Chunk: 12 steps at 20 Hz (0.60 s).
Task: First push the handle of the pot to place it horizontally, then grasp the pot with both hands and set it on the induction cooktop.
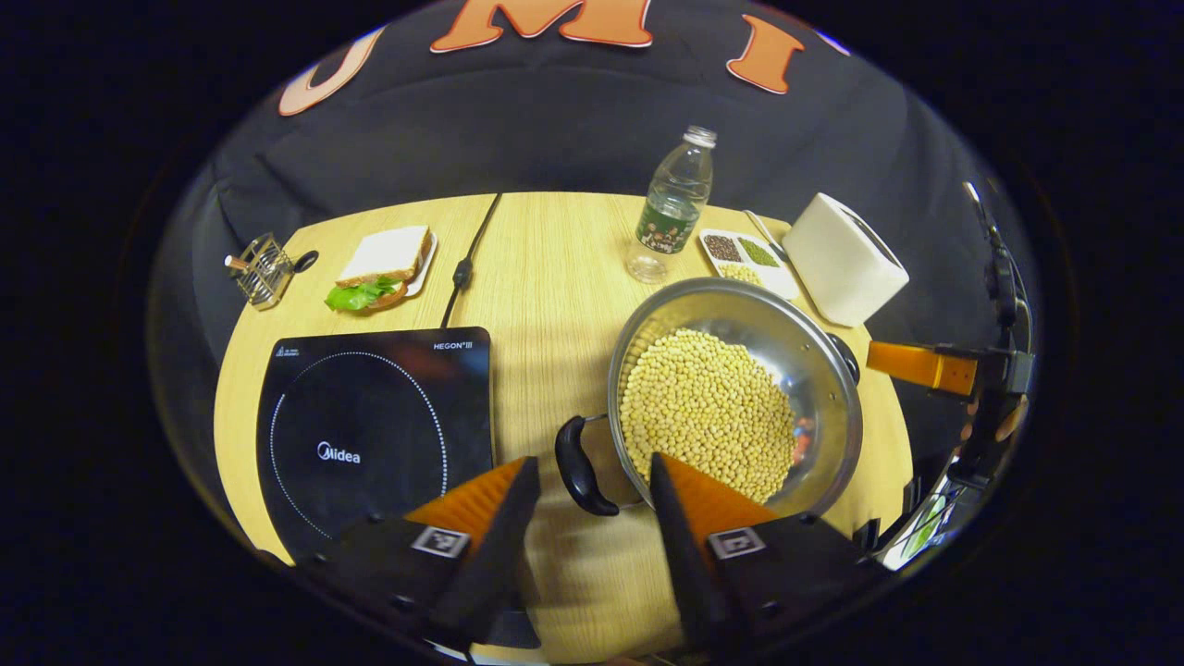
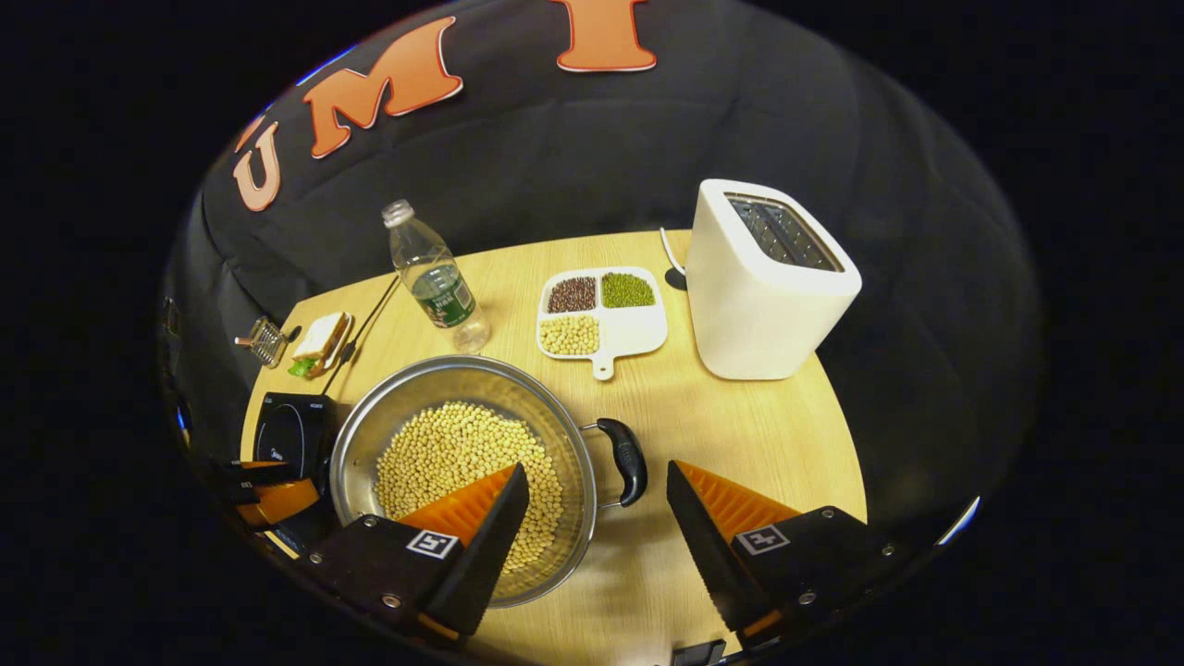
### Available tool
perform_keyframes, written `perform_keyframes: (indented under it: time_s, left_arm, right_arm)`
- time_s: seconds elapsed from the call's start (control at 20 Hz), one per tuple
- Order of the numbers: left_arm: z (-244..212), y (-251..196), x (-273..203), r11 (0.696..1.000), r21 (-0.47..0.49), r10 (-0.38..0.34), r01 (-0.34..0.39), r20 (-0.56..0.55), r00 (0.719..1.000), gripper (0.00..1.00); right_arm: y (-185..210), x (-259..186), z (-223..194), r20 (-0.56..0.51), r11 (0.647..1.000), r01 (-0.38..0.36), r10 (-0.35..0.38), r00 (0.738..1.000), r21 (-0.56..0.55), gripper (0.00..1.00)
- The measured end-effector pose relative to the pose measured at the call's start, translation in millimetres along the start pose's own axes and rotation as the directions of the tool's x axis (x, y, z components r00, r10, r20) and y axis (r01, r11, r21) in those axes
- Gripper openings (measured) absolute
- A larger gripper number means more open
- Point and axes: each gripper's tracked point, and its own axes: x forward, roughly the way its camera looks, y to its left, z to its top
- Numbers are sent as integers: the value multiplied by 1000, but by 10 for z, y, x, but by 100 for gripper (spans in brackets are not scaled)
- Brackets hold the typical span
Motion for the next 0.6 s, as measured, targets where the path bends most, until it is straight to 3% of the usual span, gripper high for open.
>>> perform_keyframes:
  time_s: [0.05,0.2,0.4,0.45,0.5,0.6]
  left_arm:
    - [-14,-10,30,1000,-14,-2,2,-13,1000,89]
    - [-37,-32,191,999,-54,-2,-1,-60,998,98]
    - [-140,-21,447,992,-121,10,-27,-135,991,99]
    - [-176,-17,511,991,-132,16,-37,-153,988,99]
    - [-199,-11,578,989,-140,24,-47,-165,986,98]
    - [-206,27,678,986,-151,48,-74,-170,984,98]
  right_arm:
    - [-12,64,-45,-32,1000,-2,2,999,1,92]
    - [-67,295,-98,-89,1000,9,-10,996,-8,90]
    - [-126,540,-162,-163,999,25,-30,986,-34,86]
    - [-136,580,-172,-180,999,29,-36,983,-41,79]
    - [-133,621,-192,-194,999,26,-34,980,-44,82]
    - [-92,684,-200,-207,999,21,-28,978,-36,79]
